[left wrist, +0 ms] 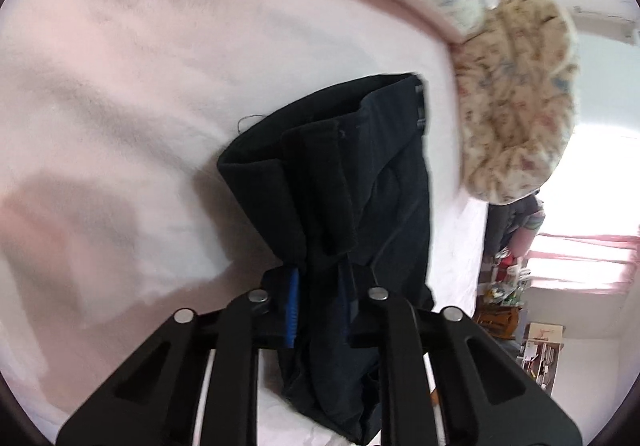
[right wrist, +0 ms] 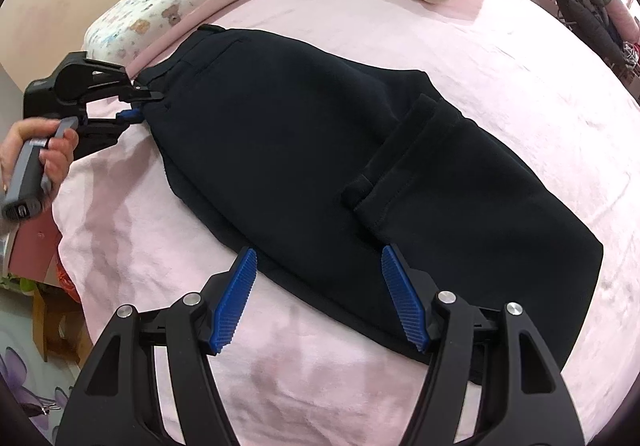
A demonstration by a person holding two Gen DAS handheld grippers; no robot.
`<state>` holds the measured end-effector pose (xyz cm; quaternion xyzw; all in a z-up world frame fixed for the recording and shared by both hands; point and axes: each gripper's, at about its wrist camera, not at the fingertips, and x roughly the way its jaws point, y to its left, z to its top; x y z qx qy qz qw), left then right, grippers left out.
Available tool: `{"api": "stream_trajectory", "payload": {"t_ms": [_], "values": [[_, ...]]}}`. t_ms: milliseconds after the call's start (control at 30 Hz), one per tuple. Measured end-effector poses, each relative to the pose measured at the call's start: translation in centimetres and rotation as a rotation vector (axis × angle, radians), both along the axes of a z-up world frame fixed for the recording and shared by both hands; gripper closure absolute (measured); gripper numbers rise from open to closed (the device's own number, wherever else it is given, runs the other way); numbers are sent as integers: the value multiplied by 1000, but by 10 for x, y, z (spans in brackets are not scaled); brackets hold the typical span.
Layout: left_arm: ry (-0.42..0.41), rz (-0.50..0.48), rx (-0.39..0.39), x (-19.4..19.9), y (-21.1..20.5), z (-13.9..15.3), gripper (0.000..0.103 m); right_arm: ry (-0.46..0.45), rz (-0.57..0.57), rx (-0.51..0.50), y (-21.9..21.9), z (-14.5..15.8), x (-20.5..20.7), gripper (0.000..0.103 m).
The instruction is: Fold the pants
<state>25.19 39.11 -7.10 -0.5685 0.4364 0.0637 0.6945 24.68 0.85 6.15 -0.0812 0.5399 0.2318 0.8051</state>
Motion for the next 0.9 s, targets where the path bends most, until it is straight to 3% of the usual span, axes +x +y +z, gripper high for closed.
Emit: {"api": "stream_trajectory", "payload": {"t_ms": [167,300,400,533,667,900], "values": [[-104,16,36,-3,-13,28,91,-13,-31,10,-12,5,0,36],[-165,-46,89,4,-26,55,92,-85,-155,-13,-39,8,4,36],[-206,-103,128,12,-38,75,92,-53,-248,-22,-59,0,16,36],[-294,-211,203,23,-64,111,92,-17,-329,-3,-83,-2,16,34],[-428,-381,296,35,-113,157,92,13,-376,-19,-110,-6,3,34],[-558,-619,319,37,-205,199,93,47,-523,-35,-171,-10,-16,34]]}}
